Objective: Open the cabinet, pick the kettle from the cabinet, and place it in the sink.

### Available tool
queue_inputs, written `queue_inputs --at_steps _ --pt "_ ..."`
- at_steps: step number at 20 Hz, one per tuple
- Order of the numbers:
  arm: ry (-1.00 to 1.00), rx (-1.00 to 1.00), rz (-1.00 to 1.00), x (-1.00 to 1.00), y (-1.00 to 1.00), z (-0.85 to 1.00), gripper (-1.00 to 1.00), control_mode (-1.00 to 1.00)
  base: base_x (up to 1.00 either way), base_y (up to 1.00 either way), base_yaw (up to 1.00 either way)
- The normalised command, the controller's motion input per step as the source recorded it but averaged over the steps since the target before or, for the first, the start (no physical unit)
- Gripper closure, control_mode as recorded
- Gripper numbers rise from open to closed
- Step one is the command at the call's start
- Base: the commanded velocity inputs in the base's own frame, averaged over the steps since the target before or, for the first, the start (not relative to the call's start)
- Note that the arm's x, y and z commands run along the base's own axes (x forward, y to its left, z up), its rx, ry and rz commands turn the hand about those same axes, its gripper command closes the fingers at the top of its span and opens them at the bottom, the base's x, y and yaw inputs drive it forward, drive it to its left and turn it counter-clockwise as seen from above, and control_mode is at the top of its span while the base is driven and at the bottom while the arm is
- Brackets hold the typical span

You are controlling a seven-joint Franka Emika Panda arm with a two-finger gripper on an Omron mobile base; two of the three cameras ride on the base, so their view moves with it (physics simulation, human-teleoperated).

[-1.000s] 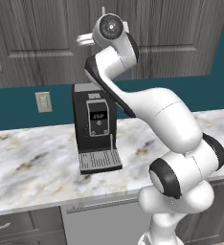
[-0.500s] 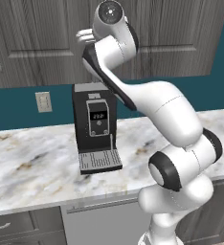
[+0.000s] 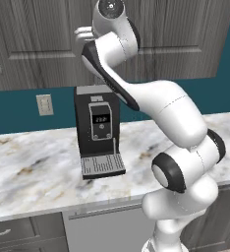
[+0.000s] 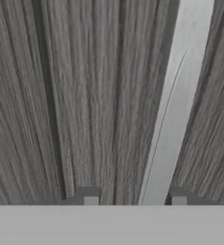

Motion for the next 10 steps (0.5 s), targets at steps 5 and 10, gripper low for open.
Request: queue_inputs --at_steps 5,10 --pt "-0.04 0.14 0.00 0.08 0.31 -0.22 1.00 -1.00 0.00 0.00 0.00" --pt "-0.03 0.14 0.00 0.07 0.31 -0.24 1.00 -1.00 0.00 0.00 0.00"
